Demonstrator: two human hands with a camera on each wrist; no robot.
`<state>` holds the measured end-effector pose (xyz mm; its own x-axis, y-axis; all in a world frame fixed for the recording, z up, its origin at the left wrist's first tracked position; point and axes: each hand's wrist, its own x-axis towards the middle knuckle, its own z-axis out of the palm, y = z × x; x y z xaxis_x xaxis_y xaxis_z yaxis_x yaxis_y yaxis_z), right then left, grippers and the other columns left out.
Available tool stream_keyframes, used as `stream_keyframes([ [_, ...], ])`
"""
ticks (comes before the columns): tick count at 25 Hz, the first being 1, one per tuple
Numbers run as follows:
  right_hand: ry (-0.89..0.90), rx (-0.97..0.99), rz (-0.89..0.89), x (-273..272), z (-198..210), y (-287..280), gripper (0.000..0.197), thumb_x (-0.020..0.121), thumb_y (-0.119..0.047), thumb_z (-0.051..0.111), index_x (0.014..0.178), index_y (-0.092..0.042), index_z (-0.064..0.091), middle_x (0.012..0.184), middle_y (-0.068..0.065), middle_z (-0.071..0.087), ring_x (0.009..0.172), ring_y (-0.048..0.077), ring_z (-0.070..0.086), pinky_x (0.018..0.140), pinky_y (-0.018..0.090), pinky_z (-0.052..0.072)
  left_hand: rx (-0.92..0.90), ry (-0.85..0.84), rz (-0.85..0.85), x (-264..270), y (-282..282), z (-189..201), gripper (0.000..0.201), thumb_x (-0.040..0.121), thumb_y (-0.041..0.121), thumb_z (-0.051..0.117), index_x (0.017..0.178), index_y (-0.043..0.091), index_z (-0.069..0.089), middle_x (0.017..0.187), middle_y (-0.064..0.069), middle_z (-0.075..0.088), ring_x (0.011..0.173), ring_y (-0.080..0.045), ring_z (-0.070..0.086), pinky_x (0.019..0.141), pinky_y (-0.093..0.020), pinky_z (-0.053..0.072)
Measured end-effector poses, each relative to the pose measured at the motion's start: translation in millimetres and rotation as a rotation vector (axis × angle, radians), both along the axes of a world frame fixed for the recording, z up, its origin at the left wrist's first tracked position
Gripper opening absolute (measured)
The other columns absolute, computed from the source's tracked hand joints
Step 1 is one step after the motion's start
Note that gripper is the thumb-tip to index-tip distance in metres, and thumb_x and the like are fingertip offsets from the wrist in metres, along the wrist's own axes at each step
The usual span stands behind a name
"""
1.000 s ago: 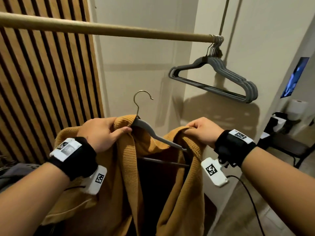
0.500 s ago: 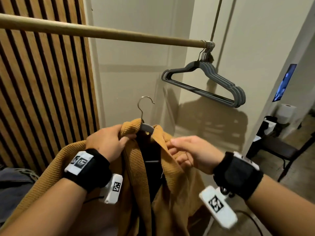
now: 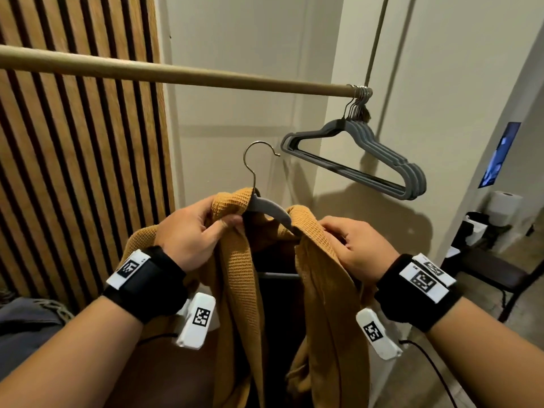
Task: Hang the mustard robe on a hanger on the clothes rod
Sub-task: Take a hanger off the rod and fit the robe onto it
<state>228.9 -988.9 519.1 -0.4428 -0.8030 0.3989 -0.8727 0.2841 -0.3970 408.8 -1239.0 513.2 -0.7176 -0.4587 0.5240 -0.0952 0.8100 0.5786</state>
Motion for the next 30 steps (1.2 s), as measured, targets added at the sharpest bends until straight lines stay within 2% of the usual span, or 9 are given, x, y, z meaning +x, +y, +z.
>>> stream_keyframes([
  [3, 0.073, -0.027, -0.074, -8.3, -7.4, 12.8, 0.021, 0.09, -0.05, 0.053, 0.108, -0.041, 0.059, 0.096, -0.019, 0.068, 0.093, 0.007, 0.064, 0.08, 0.034, 0.051, 0.11, 0.105, -0.096, -5.1, -0.8, 1.4, 0.018, 0.097, 0.053, 0.048, 0.09, 0.049, 0.063, 0.091, 0.022, 0.068, 0.084, 0.01, 0.063, 0.077, -0.022, 0.047],
  [5, 0.114, 0.066, -0.142, -15.3, -12.1, 23.8, 0.018, 0.091, -0.047, 0.054, 0.107, -0.038, 0.058, 0.099, -0.016, 0.066, 0.096, 0.011, 0.062, 0.079, 0.034, 0.048, 0.256, 0.256, -0.091, -7.5, -4.5, 9.4, 0.022, 0.104, 0.034, 0.048, 0.094, 0.036, 0.067, 0.091, 0.011, 0.07, 0.083, 0.003, 0.064, 0.08, -0.024, 0.048],
  [9, 0.154, 0.177, -0.268, -28.2, -31.9, 45.1, 0.014, 0.097, -0.041, 0.045, 0.107, -0.038, 0.054, 0.098, -0.014, 0.063, 0.098, 0.015, 0.061, 0.073, 0.032, 0.043, 0.522, 0.345, -0.221, 4.6, -8.2, 24.8, 0.033, 0.093, 0.057, 0.056, 0.086, 0.032, 0.076, 0.085, 0.005, 0.076, 0.087, -0.013, 0.07, 0.084, -0.03, 0.057],
  [12, 0.063, -0.029, -0.303, -36.0, -38.3, 62.6, 0.014, 0.095, -0.042, 0.042, 0.102, -0.039, 0.053, 0.088, -0.013, 0.065, 0.086, 0.019, 0.064, 0.071, 0.038, 0.05, 0.126, -0.068, -0.417, 8.8, -5.1, 8.2, 0.039, 0.072, 0.079, 0.062, 0.093, 0.048, 0.073, 0.098, 0.019, 0.072, 0.095, 0.002, 0.065, 0.088, -0.019, 0.051],
  [15, 0.077, -0.11, -0.257, -34.7, -36.1, 68.1, 0.018, 0.092, -0.044, 0.041, 0.104, -0.042, 0.053, 0.087, -0.014, 0.067, 0.082, 0.017, 0.064, 0.072, 0.041, 0.053, -0.286, -0.239, -0.223, -2.6, -1.4, -10.7, 0.068, 0.069, 0.091, 0.047, 0.122, 0.049, 0.056, 0.125, 0.016, 0.057, 0.12, -0.008, 0.049, 0.107, -0.037, 0.039],
  [18, 0.093, -0.124, -0.203, -28.8, -28.7, 64.5, 0.024, 0.091, -0.049, 0.037, 0.105, -0.043, 0.056, 0.088, -0.016, 0.068, 0.083, 0.014, 0.064, 0.072, 0.041, 0.053, -0.406, -0.16, 0.035, -21.7, 14.7, -6.4, 0.068, 0.082, 0.078, 0.041, 0.138, 0.04, 0.047, 0.13, 0.004, 0.055, 0.124, -0.021, 0.048, 0.106, -0.045, 0.035],
  [21, 0.082, -0.161, -0.153, -27.1, -24.7, 63.6, 0.024, 0.093, -0.048, 0.039, 0.104, -0.043, 0.059, 0.089, -0.019, 0.069, 0.085, 0.009, 0.065, 0.072, 0.039, 0.054, -0.481, -0.246, -0.048, -33.3, 20.9, 0.7, 0.052, 0.09, 0.073, 0.03, 0.123, 0.04, 0.052, 0.118, 0.009, 0.067, 0.113, -0.02, 0.062, 0.095, -0.039, 0.046],
  [25, -0.013, -0.204, -0.102, -30.7, -17.3, 66.9, 0.02, 0.099, -0.037, 0.046, 0.101, -0.036, 0.067, 0.096, -0.014, 0.069, 0.094, 0.007, 0.062, 0.083, 0.043, 0.052, -0.471, -0.184, -0.148, -24.1, 19.3, 2.5, 0.072, 0.081, 0.085, 0.009, 0.116, 0.042, 0.055, 0.107, 0.018, 0.071, 0.101, -0.014, 0.067, 0.078, -0.033, 0.055],
  [30, 0.08, -0.193, -0.097, -14.3, -22.6, 73.6, 0.047, 0.081, -0.06, 0.062, 0.121, -0.037, 0.055, 0.109, -0.016, 0.059, 0.104, 0.003, 0.056, 0.088, 0.026, 0.049, -0.45, -0.127, -0.126, -18.2, 19.9, 5.5, 0.066, 0.081, 0.085, 0.016, 0.121, 0.048, 0.054, 0.111, 0.023, 0.071, 0.105, -0.008, 0.066, 0.079, -0.03, 0.053],
])
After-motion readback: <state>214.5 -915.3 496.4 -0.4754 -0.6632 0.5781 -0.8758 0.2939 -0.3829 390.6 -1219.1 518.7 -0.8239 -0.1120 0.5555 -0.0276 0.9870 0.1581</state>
